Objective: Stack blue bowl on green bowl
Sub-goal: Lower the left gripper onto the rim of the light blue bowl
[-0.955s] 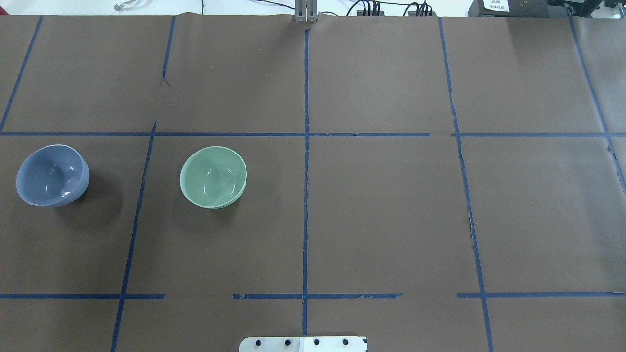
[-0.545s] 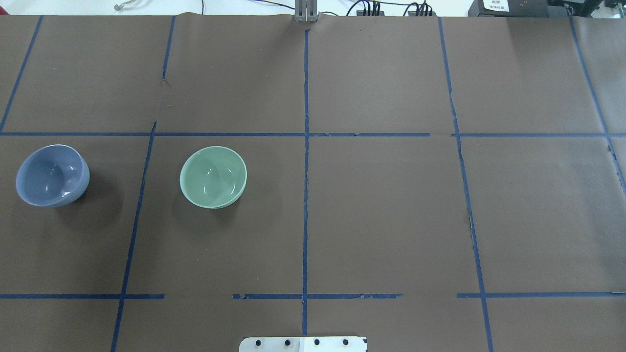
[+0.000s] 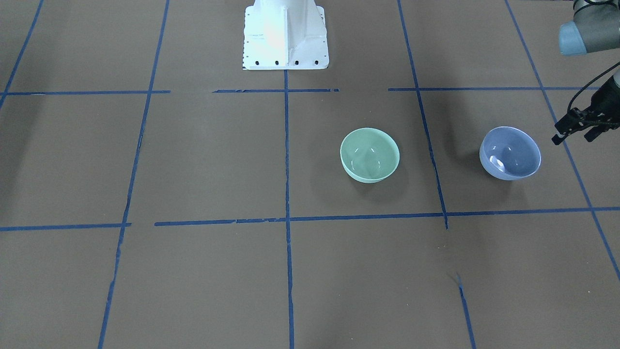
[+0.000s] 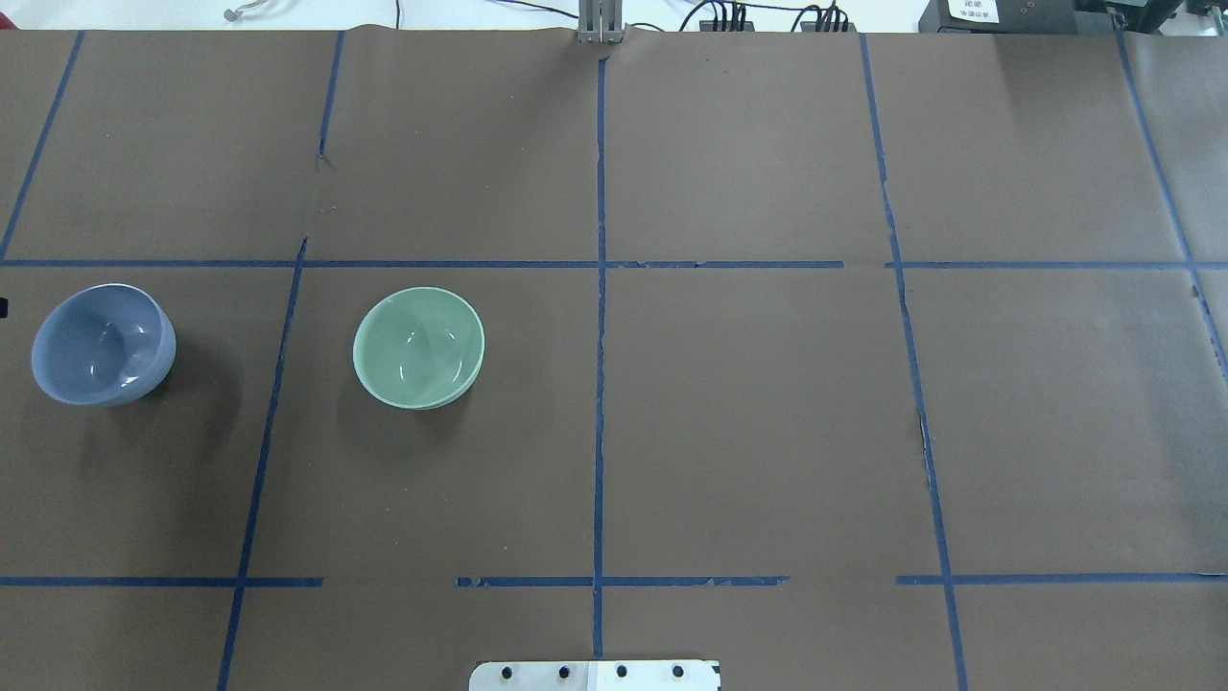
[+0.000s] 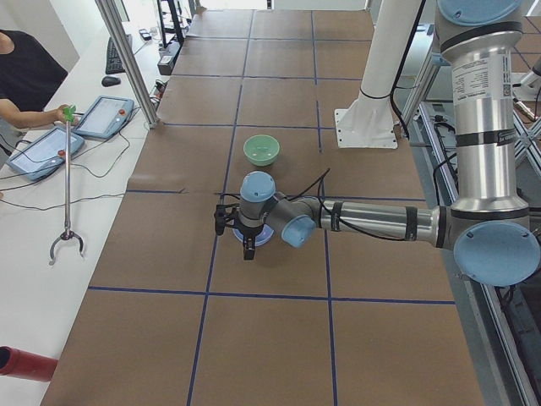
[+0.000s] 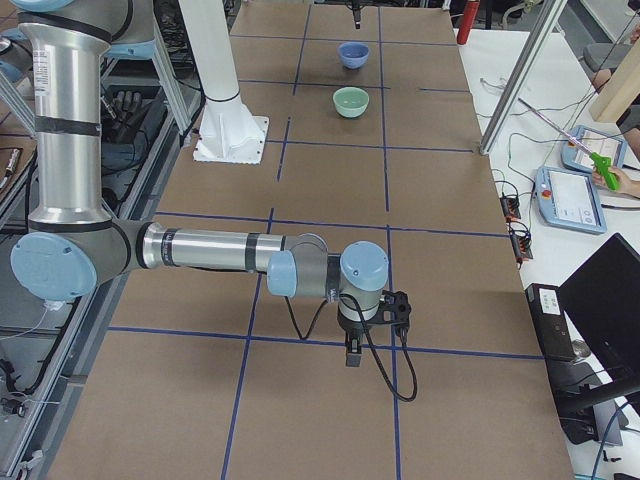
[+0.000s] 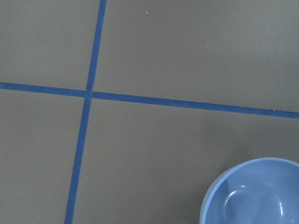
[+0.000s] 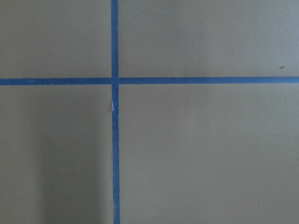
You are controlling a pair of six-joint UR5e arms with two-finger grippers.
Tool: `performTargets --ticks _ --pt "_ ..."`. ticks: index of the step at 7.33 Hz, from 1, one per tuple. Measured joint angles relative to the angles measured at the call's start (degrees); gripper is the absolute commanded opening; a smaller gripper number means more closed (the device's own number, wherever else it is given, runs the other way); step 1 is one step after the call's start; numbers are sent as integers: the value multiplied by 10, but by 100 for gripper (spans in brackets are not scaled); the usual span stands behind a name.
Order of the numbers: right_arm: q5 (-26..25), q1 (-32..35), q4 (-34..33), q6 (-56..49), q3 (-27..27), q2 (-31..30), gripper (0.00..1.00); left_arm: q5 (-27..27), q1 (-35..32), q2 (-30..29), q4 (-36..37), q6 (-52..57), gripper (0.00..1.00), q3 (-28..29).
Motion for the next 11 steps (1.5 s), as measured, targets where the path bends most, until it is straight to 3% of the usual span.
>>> performTargets --ticks 4,9,10,11 --pt "0 0 1 0 0 0 100 2 51 -21 -9 -9 100 32" --pt "0 0 1 0 0 0 100 3 69 -28 -19 -4 100 56" --pt "0 0 1 0 0 0 100 3 71 -28 -31 -5 85 64" --pt "0 0 1 0 0 0 100 3 71 -28 -40 -5 48 70"
